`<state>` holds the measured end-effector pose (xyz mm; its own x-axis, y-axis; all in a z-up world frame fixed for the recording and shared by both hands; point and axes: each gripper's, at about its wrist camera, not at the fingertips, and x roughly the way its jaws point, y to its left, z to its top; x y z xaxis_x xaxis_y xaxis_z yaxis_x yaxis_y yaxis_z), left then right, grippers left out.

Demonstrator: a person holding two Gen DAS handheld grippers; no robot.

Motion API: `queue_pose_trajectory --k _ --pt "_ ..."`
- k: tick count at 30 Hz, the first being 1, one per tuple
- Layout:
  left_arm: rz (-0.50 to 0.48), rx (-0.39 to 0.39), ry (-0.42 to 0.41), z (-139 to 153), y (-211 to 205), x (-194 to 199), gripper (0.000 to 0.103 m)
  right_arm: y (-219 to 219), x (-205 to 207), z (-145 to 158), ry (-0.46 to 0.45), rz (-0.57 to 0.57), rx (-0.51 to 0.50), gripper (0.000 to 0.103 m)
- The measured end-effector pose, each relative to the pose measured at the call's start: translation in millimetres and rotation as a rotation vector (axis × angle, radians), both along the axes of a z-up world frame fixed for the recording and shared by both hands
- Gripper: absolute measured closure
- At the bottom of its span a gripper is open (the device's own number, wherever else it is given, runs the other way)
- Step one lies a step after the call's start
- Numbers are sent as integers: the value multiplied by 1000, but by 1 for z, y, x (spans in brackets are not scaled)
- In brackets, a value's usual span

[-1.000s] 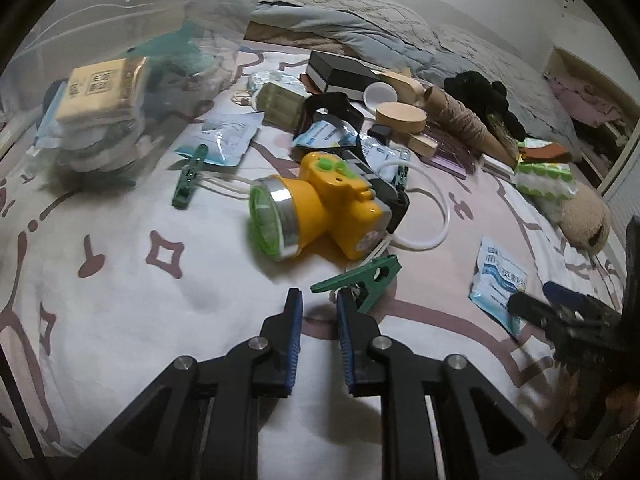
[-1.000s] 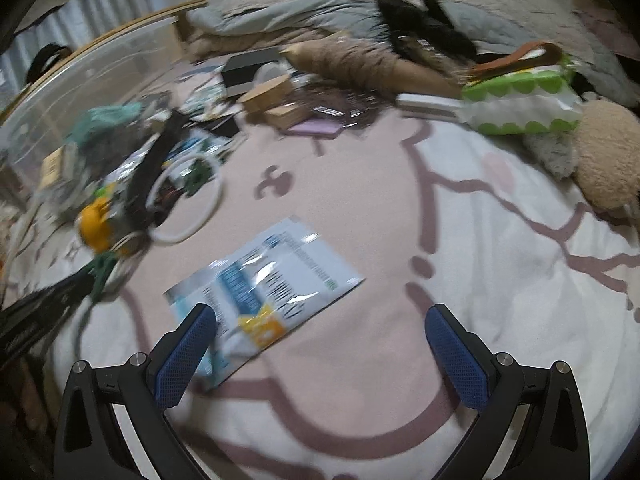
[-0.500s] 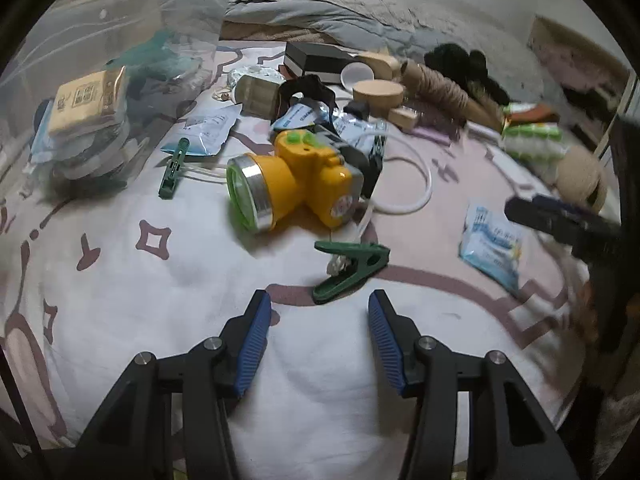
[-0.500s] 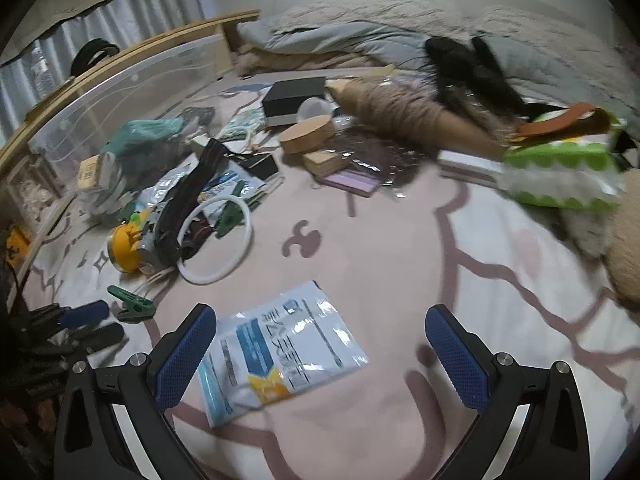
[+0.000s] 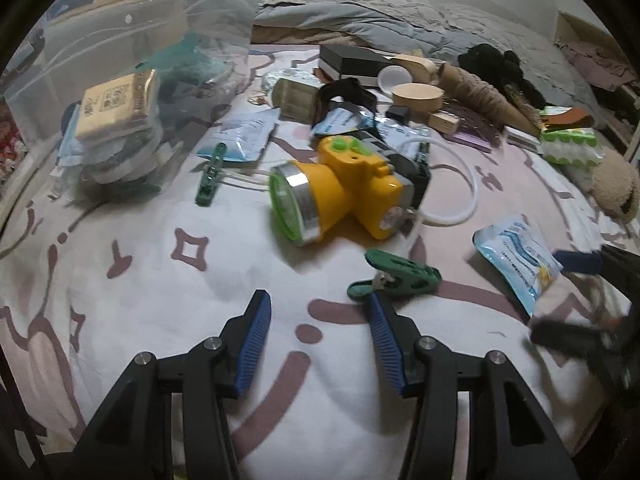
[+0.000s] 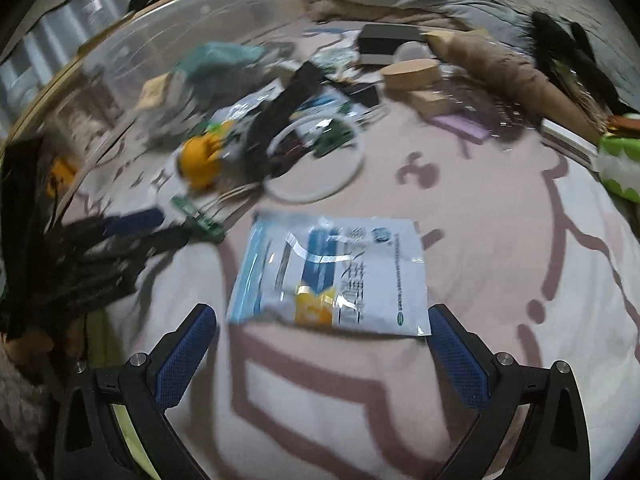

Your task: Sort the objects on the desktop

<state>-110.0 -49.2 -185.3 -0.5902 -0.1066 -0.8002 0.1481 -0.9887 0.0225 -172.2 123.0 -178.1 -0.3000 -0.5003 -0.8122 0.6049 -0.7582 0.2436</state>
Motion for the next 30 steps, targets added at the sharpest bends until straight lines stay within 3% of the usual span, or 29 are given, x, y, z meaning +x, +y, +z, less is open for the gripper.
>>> queue_pose_trajectory --k 3,6,9,12,16,25,28,30 --pt "17 -66 4 -1 3 -5 52 -1 11 1 23 -8 24 0" --pt "14 -80 8 0 3 -4 48 2 12 2 35 -66 24 0" --pt "-2 -9 22 5 -1 2 34 5 7 4 50 -140 21 0" --pt "-44 116 40 10 -5 7 24 7 1 4 46 -176 2 0" --pt "-77 146 44 11 2 5 18 4 -4 3 50 -208 -15 0" --pt "-146 121 57 5 18 -9 20 16 -10 2 44 -284 -31 0" --pt "-176 109 36 0 23 -13 37 20 -10 1 41 -294 -36 0" --pt "-197 91 25 -2 28 -14 41 22 -12 0 38 -304 -43 0"
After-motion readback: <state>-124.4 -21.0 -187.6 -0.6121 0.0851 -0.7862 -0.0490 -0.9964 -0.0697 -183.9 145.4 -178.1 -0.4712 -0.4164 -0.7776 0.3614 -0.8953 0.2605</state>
